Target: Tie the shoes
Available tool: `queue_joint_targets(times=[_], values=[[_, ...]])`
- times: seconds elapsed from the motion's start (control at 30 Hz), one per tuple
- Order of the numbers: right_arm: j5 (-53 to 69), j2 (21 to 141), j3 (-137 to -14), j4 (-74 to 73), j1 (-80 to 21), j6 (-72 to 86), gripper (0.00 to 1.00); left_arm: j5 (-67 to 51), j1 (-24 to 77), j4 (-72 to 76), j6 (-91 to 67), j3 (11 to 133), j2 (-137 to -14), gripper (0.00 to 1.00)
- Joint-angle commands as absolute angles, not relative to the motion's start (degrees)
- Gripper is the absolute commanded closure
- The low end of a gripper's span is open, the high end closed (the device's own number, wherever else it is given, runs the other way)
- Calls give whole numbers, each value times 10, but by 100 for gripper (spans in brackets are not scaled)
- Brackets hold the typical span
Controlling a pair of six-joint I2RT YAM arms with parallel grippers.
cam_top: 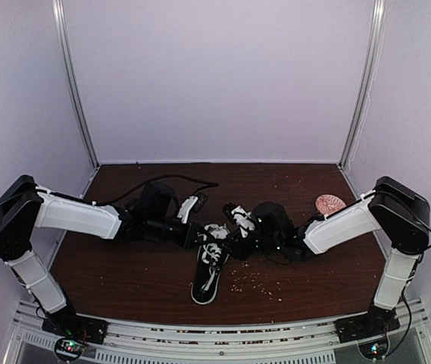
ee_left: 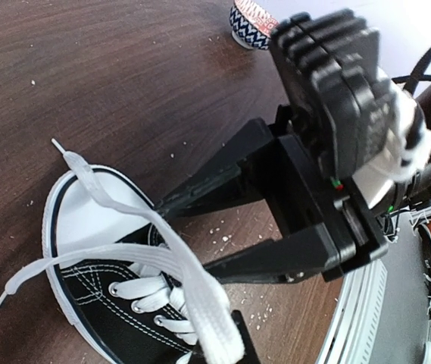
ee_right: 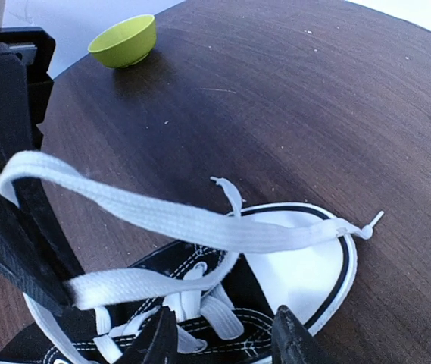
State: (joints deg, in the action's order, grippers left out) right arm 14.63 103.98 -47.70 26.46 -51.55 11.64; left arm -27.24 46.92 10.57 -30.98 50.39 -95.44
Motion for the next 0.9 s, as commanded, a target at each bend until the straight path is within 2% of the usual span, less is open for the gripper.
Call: queue_joint_targets(times=[0.0,0.4,0.5,0.63,0.67,0.7,0.87], values=[[118,1057,-500,301,-532,78,57,-282,466,107,-298,526,-947,100],[61,1098,-542,313,-542,51,55,-285,466,91,-294,533,-947,100],[45,1103,-545,321,-542,51,58,-285,466,88,-293,534,-947,100],[49,1101,-542,341,-541,52,78,-284,466,88,-294,533,-947,100],[57,1098,-539,347,-541,50,90,-281,466,88,-295,532,-946,100],[65,1091,-535,349,-541,47,98,-279,466,88,-296,531,-945,100],[74,1018,-485,317,-535,31,100,-263,466,88,-298,526,-938,100]])
